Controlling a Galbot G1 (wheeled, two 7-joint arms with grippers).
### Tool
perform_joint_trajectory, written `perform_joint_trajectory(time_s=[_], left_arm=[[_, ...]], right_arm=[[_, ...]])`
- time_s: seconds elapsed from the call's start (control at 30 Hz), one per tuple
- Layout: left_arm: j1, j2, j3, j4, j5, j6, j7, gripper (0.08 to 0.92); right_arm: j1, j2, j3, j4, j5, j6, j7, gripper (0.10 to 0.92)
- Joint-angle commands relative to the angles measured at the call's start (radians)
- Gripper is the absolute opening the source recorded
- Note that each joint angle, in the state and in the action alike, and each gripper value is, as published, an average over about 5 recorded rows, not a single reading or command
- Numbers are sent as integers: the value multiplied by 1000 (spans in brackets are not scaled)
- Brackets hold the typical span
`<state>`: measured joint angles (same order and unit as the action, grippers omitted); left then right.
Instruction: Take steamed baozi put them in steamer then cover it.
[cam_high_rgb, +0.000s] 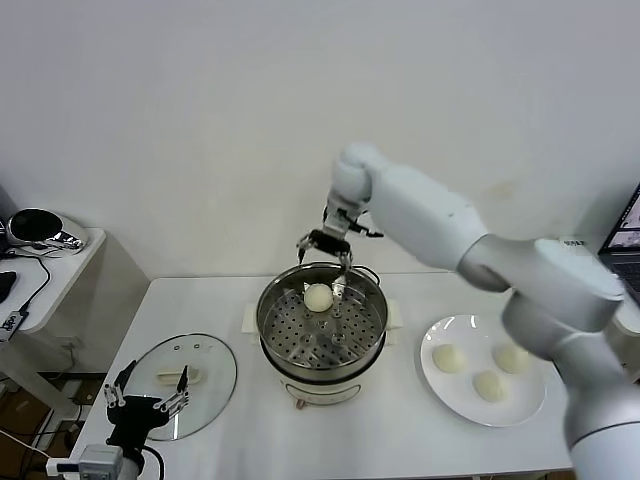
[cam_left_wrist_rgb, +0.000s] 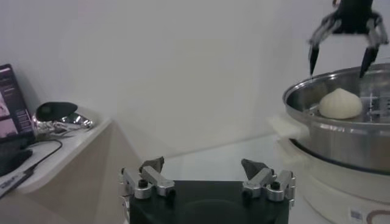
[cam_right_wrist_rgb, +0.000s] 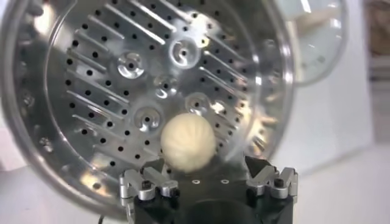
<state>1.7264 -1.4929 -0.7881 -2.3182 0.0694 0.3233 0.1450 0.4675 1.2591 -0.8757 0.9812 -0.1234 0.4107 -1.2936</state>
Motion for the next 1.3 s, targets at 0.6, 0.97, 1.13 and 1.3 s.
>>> perform_joint_trajectory(time_s=[0.6,0.97,1.13,1.3], left_arm=[[-4,16,29,44,1,22,2,823],[8,9,34,57,10,21,-2,823],[8,5,34,61,12,22,-2,823],[10,4,31,70,16,22,-2,823]], right_arm=[[-216,-742,81,609,106,-935,-10,823],[-530,-723,248,589,-20,-918,45,823],[-593,-689,279,536,-60,-898,51,823],[-621,-648,291,487,-81,-879,90,823]])
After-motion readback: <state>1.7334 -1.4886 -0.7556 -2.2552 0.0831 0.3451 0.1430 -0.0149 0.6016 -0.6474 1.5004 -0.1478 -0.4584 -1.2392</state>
